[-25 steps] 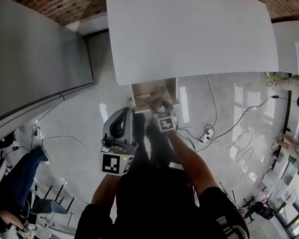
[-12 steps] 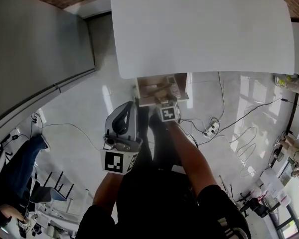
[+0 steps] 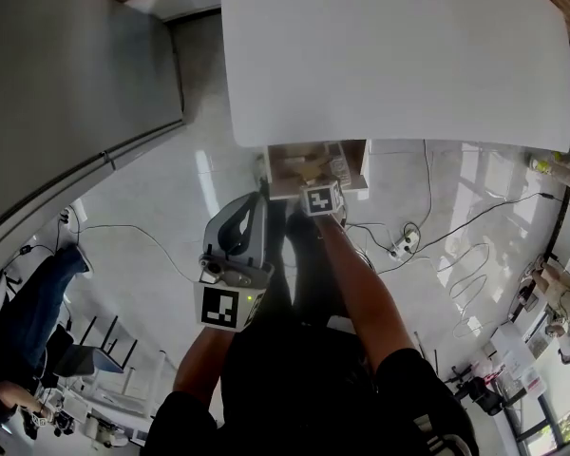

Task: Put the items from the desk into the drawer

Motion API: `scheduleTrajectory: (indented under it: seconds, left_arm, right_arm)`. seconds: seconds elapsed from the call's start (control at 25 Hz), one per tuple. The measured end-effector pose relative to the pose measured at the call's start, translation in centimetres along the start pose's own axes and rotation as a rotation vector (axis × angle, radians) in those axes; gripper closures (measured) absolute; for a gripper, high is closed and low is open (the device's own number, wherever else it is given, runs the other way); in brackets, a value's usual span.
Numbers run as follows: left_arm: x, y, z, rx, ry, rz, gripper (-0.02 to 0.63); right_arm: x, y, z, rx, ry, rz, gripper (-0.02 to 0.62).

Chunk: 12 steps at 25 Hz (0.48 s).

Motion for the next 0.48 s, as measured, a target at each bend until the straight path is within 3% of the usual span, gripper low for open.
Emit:
scheduleTrajectory:
  seconds: [0.12,0.48]
  left_arm:
    - [-0.1,0.2,0.5,0.001,-0.011,-0.021,0.603]
    - [-0.8,1.4,0.8,-0.017,-0.020,0.020,0.603]
  right_arm:
    - [0.5,-0.4,0.3,-0.018,0.013,0.036,0.342]
    - [1.4,-0.5,0.0,-0.043,0.048,0.062,0.342]
Point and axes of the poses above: the fingertips, and each gripper's own axes: x forward along the fingers, z to its left, y out of its underside, the point moved 6 cm from there along -x, backward along the fingers
